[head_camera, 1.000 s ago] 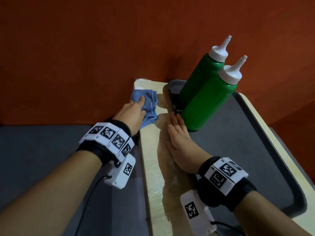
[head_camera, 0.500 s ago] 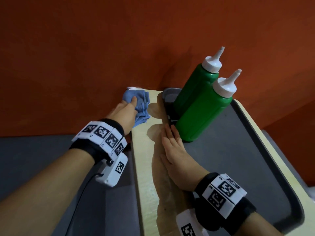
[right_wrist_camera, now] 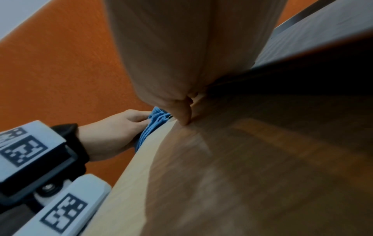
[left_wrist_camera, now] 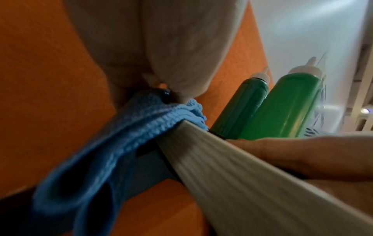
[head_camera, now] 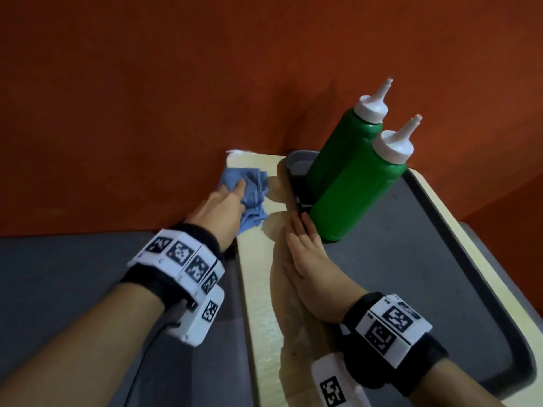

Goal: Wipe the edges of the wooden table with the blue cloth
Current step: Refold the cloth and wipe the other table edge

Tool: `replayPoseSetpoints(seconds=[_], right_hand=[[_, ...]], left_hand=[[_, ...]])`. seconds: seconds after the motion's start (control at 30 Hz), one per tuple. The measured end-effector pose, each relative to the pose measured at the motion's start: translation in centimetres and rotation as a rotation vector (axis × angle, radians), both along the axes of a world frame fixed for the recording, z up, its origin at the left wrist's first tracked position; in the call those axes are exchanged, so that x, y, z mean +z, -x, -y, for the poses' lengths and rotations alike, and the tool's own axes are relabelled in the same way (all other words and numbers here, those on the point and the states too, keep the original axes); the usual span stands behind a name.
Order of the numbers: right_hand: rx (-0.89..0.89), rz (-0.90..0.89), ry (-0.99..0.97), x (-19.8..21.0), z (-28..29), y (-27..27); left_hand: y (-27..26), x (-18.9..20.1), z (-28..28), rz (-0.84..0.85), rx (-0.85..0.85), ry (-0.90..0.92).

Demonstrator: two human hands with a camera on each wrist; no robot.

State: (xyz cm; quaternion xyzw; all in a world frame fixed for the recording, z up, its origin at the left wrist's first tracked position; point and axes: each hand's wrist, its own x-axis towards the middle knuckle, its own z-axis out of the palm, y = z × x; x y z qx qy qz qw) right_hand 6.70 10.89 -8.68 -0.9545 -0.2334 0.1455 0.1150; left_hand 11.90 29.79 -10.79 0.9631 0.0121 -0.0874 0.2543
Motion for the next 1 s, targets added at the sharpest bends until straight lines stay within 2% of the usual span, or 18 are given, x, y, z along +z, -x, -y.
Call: replayPoseSetpoints(seconds=[0.07,0.2,0.33,0.43,0.57,0.67,0.83,1.0], right_hand=[[-0.006,-0.005,0.000,0.0,-0.1,0.0],[-0.020,-0.026,0.004,0.2,-0.2,-0.1],[-0.033,-0.045,0.026,0.4,-0.3,0.0],[-0.036,-0.046,-0.003,0.4,-0.2,0.1],[-0.043,-0.044,-0.024,0.5,-0.2,0.3],[-0.042,-0.045,-0.035,0.5,-0.2,0.2],[-0.049,-0.047,-0.060,0.4,-0.2,0.1],[-0.055,-0.060,-0.069,0.2,0.0,0.0]], left_hand=[[-0.3,-0.2,-0.1,0.012,-0.028,-0.062],[-4.2,0.4,-0.4,-0.011,-0.060,-0.191],[-7.4,1.4,-0.6,-0.066,-0.021,-0.215],[-7.6,1.3,-1.2,-0.027,0.036,-0.133],[-5.5,0.3,-1.1,0.055,0.195,0.126],[-4.3,0.3,-0.6,0.049,0.277,0.191],[-4.2,0.8,-2.1,0.008,0.185,0.120],[-4.7,2.4,-3.6,-0.033,0.000,-0.024]])
